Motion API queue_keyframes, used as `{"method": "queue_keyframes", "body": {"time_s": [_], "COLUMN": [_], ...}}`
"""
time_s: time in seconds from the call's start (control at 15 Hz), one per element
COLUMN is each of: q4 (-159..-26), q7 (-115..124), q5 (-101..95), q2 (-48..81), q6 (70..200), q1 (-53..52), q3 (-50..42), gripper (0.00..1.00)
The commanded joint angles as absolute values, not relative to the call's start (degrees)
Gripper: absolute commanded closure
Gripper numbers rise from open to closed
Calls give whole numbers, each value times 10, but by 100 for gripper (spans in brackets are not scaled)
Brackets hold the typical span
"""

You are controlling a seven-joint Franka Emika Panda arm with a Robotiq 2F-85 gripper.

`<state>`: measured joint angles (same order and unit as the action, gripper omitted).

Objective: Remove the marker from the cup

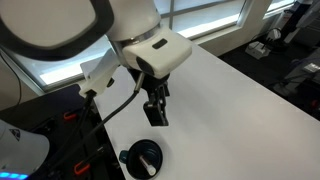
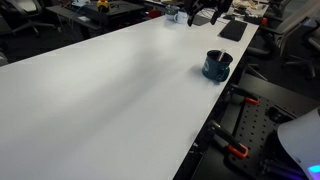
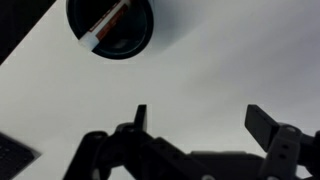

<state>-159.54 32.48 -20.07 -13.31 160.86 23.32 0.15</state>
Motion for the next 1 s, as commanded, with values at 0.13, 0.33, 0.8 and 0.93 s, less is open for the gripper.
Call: {"method": "queue_keyframes", "body": {"time_s": [0.13,0.33,0.8,0.93], "q4": [-1575,-1568,-1552,-1551], "q7": [457,415,404,403], "q5": [-315,-245,-184,-175], "q2": [-83,-51,-5,1], "q6": [1567,1520,1496,1506], "q1": [285,245,195,188], "q3": [0,-41,-100,-113], "gripper": [0,0,0,2]}}
